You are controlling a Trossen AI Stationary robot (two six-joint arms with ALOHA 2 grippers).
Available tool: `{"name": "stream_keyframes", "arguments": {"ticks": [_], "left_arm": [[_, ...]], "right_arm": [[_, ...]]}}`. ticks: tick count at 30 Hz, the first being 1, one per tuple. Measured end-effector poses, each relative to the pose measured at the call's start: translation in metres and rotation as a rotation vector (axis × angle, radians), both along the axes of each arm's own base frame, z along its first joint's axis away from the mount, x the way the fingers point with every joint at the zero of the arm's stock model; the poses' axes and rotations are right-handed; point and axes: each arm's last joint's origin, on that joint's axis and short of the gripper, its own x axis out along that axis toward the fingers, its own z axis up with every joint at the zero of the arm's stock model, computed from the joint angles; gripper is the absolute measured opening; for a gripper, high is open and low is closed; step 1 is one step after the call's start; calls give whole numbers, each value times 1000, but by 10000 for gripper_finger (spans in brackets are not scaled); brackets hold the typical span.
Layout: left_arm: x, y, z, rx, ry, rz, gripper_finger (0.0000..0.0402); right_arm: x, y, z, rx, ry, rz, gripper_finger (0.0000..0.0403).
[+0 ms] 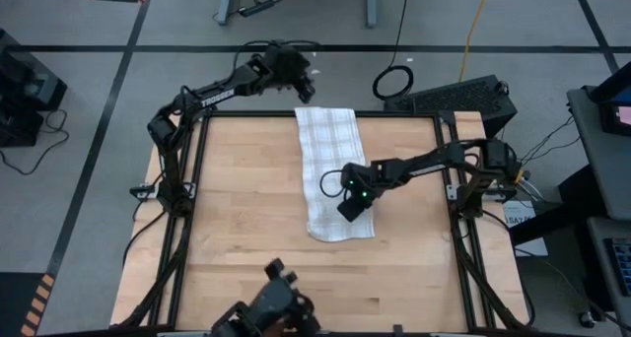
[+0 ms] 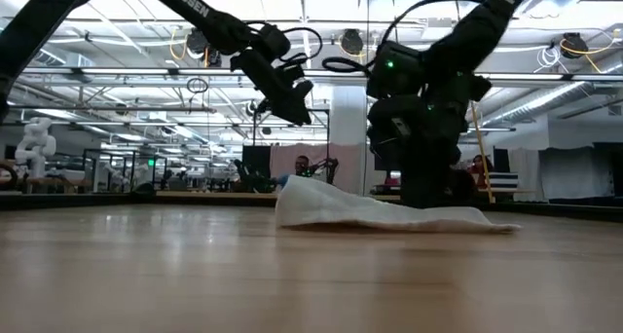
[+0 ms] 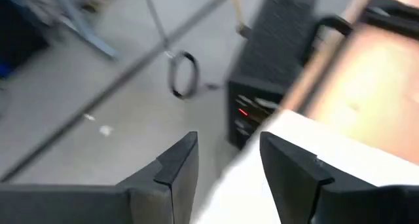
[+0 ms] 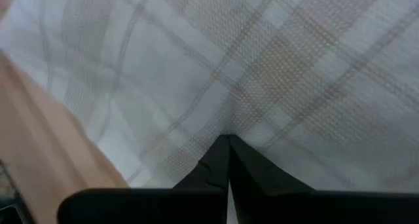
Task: Roll towel into tight, uniform cylinder
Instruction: Roll the white towel
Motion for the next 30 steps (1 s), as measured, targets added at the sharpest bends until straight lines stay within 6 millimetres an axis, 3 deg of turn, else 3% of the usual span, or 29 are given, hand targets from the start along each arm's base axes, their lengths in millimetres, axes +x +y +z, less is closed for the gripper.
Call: {"name": "stream_keyframes", "arguments": {"ticks": [5, 11, 16, 23, 30], "left_arm": [[15, -37, -11, -250, 39, -122, 168], [33, -101, -26, -484, 228, -240, 168], [43, -159, -44, -574, 401, -312, 168], [54, -215, -46, -682, 468, -222, 168], [66, -272, -49, -782, 445, -122, 168]], "right_arm": [[-1, 9, -2, 18, 10, 13, 0], [1, 21, 3, 59, -8, -12, 0], [-4, 22, 35, 80, -95, -33, 0], [-42, 13, 87, -8, -128, -62, 0], [-90, -14, 104, -132, 54, -185, 0]]}}
